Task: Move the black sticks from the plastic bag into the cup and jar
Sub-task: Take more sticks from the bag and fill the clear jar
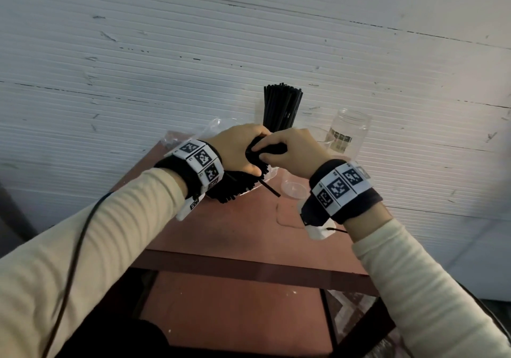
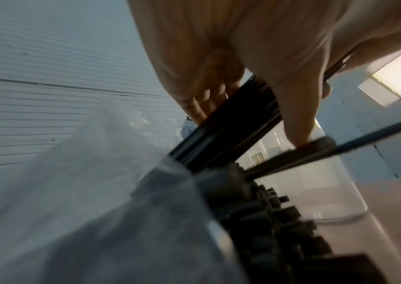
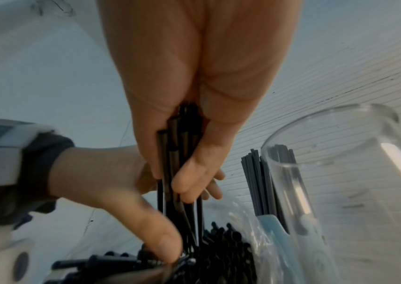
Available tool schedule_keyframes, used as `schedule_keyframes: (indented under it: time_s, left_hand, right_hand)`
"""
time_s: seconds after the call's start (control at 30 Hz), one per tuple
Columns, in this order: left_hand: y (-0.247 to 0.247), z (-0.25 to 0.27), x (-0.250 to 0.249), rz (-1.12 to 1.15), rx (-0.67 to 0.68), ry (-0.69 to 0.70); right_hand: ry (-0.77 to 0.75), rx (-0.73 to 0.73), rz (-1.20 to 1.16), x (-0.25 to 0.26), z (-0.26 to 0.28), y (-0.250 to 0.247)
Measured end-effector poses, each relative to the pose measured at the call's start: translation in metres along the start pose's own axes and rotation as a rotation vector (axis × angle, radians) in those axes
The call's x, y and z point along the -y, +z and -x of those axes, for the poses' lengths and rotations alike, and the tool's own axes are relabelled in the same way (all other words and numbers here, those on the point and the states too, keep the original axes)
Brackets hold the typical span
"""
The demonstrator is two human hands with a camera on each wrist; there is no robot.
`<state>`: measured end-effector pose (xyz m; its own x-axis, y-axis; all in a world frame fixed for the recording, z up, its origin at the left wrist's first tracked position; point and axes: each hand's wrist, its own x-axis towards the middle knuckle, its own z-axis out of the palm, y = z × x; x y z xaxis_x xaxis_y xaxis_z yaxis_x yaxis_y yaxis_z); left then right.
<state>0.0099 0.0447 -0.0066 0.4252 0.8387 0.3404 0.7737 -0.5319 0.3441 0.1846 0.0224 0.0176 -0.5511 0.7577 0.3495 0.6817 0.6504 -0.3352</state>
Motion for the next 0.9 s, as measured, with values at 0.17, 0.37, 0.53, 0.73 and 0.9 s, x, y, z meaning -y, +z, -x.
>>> schedule_keyframes:
  time_s: [0.17, 0.37, 0.53, 0.73, 0.9]
  left_hand:
    - [0.015, -0.004, 0.003, 0.029, -0.012, -0.021]
    - [0.012, -0.008, 0.011, 0.002, -0.047, -0.136]
    - [0.009, -0.009, 0.011, -0.011, -0.042, -0.133]
    - [0.006, -0.007, 0.013, -0.054, -0.008, -0.093]
    - [0.001, 0.002, 0.011, -0.041, -0.009, -0.033]
  right_hand:
    - [-0.041, 0.018, -0.066, -0.004, 0.006, 0.012]
    - [0.105, -0.110, -0.204, -0.009, 0.017, 0.008]
    - [0.315, 0.159, 0.030, -0.013, 0.012, 0.014]
    - [0.329, 0.198, -0.089, -0.013, 0.002, 0.029]
    - [0.192, -0.231, -0.077, -0.015, -0.002, 0.017]
